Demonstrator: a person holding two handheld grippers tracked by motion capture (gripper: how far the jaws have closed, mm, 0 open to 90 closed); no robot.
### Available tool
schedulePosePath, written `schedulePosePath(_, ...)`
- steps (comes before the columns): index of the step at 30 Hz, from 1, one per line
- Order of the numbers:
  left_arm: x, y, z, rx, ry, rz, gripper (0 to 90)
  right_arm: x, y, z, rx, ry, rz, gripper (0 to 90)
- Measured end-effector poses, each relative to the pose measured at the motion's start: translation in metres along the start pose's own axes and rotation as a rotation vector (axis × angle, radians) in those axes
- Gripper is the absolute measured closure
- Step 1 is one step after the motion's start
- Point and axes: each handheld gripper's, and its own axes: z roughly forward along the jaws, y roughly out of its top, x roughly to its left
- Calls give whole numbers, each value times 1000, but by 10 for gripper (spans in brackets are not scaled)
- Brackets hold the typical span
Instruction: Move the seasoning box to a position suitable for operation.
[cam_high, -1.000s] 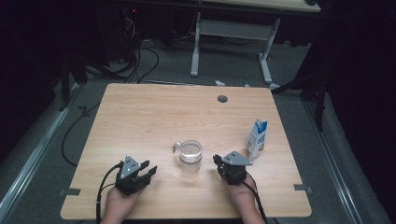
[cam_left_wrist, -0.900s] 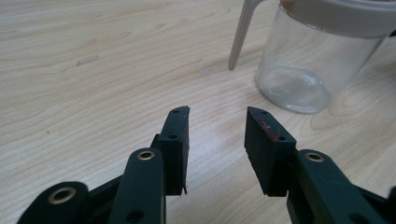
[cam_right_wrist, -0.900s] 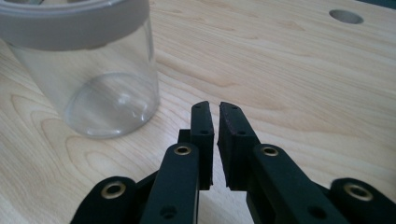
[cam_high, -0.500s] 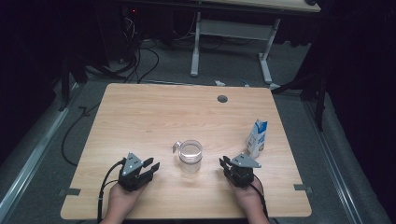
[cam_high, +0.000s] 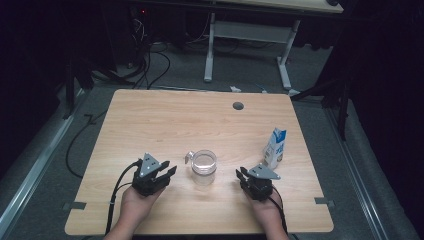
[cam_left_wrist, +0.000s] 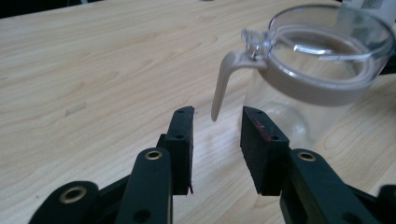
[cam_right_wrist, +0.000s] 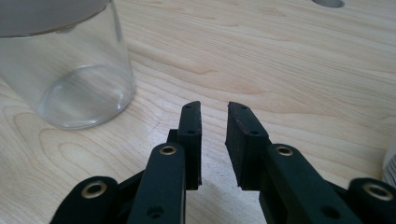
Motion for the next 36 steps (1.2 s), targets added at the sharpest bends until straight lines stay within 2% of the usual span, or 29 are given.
schedulePosePath(4,-2,6,-1,-11,-9,12,654,1,2,1,1,8,3,761)
schedulePosePath(11,-8,12,6,-17,-14,9,735,4,2,3,6,19,-21,764)
schedulePosePath(13,-13,13,12,-6,-16,-2,736,5,2,2,-1,26,-31,764)
schedulePosePath(17,-17,14,17,9,-12,8,753,4,3,-1,-2,16,-40,765)
schedulePosePath(19,-22,17,21,6,-18,20,772,2,3,-2,-7,19,-35,768)
schedulePosePath(26,-31,26,28,-24,-38,8,825,1,3,-2,-6,29,-22,780)
schedulePosePath(35,-39,30,40,-55,-58,1,876,7,6,-1,-12,51,-42,801)
schedulePosePath(36,-41,29,43,-59,-62,7,883,10,9,-2,-20,56,-56,808)
